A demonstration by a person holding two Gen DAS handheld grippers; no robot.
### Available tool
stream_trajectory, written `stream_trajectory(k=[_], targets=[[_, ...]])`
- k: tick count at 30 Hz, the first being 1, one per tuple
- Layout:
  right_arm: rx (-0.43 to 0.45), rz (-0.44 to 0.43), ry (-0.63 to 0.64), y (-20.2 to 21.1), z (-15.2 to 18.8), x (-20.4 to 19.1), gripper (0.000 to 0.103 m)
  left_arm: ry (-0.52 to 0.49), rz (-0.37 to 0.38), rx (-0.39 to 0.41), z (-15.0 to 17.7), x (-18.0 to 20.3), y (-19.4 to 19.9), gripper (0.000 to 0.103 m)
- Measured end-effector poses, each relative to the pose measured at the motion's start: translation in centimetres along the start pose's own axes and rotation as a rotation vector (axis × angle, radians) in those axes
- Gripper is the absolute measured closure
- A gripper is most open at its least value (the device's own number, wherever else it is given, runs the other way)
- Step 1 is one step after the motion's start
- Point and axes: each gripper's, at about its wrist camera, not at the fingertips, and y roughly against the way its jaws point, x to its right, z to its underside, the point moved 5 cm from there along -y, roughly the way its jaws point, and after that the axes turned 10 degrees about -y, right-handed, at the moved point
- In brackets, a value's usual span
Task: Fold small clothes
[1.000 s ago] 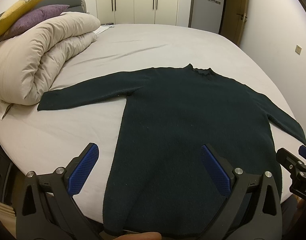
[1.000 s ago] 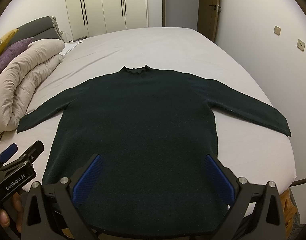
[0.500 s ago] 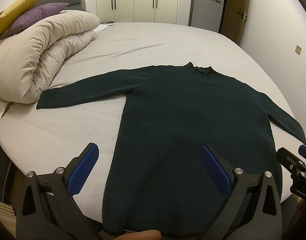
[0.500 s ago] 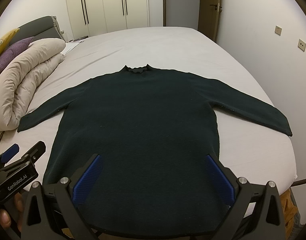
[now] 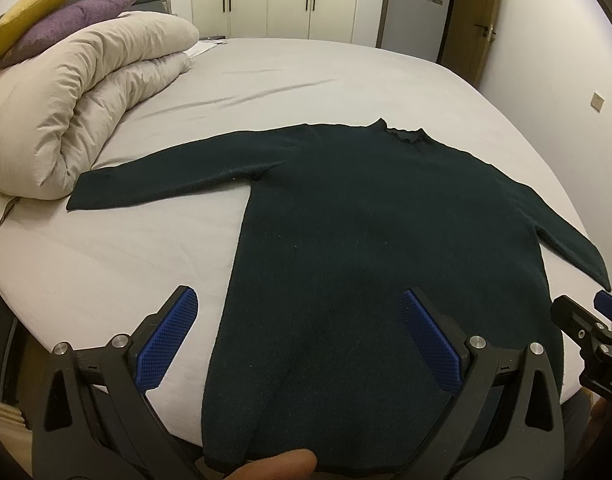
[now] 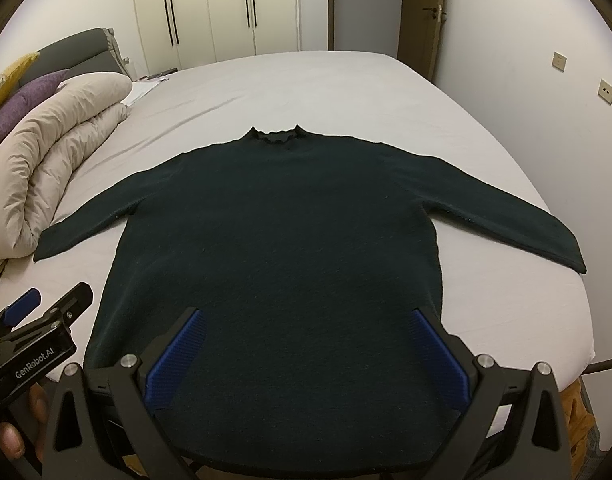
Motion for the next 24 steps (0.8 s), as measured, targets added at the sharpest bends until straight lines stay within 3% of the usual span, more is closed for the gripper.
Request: stream_trajectory(k=[4,8,13,17,24], targets=[[0.004,-0.022,0.007,-0.4,-0.3,-0.3,0.0,0.032,0.033,-0.005,0.2,-1.3,-1.0,0.0],[0.004,-0.101,-0.008,-0.6,-0.8,-1.0,0.0,0.149,0.116,0.004,0.1,-4.9,-2.5,0.0],[0.024,-0.253,-0.027,-0.8,-2.2,-3.0,0.0,0.359,0.3,0.068,-1.0,-11.9,-5.1,0.0],[0.031,-0.359,-0.012,-1.0,-3.3,-5.4,0.0,0.513,0.276,0.094,-1.2,-18.2,-6.8,0.0],[-0.01,-0.487,-0.029,-3.4,-4.8,-8.3,0.0,0.994,0.425,0.184,1.0,-31.4,-12.1,0.0]])
